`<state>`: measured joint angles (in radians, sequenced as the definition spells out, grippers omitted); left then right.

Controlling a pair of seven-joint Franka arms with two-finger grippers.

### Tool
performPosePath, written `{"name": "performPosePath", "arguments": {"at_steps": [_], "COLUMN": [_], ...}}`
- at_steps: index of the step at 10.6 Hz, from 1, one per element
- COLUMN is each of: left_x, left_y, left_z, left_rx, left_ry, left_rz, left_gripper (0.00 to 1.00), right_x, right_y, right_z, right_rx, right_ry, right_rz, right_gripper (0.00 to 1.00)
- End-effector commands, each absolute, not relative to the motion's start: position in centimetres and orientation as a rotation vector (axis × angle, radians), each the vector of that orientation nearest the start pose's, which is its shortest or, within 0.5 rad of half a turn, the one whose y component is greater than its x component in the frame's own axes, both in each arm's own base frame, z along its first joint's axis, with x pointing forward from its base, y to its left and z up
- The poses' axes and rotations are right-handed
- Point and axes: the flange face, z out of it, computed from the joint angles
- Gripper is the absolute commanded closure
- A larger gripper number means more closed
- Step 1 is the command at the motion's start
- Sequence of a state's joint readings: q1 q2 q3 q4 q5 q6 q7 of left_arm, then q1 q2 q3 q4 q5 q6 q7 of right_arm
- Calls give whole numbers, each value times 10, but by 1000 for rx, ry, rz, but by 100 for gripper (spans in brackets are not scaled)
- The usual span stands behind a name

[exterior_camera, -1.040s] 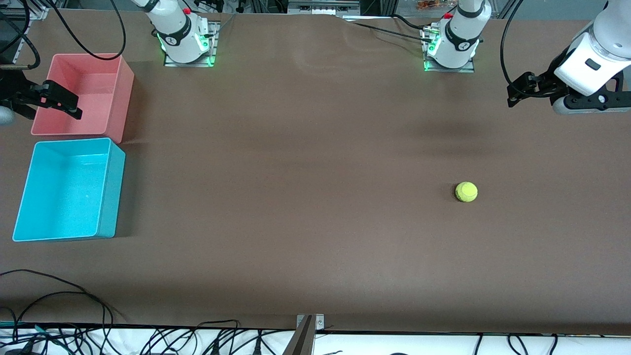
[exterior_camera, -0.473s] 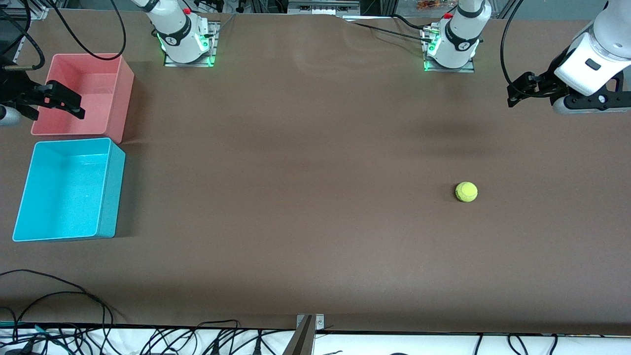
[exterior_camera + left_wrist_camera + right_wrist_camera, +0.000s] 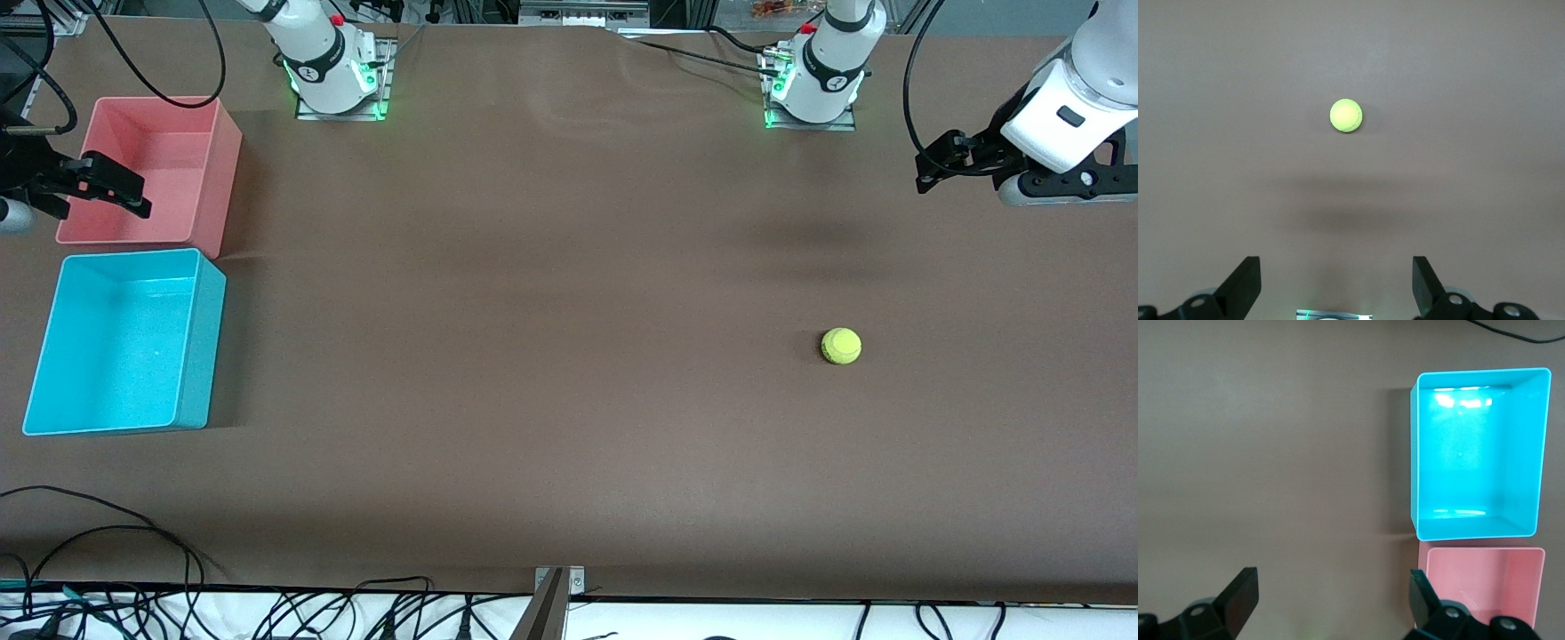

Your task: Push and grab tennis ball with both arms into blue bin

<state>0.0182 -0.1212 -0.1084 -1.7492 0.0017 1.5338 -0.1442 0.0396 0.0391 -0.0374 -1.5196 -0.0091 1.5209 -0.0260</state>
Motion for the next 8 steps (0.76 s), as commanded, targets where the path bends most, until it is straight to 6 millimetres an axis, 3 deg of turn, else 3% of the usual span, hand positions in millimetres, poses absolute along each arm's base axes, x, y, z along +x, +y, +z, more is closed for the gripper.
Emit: {"name": "performPosePath", "arguments": {"at_steps": [1, 8], "left_x": [507, 507], "left_y": [-46, -46], "left_z": [605, 605], "left_rx": [-3115, -3112], "left_ry": [-81, -81], "left_rz": [151, 151], "left_gripper": [0, 0], "right_x": [555, 557], "right_y": [-3, -3], "right_z": [621, 622], "right_rx": [-3147, -3160], "right_ry": [-31, -36], "right_rz": [53, 51], "right_gripper": [0, 0]}}
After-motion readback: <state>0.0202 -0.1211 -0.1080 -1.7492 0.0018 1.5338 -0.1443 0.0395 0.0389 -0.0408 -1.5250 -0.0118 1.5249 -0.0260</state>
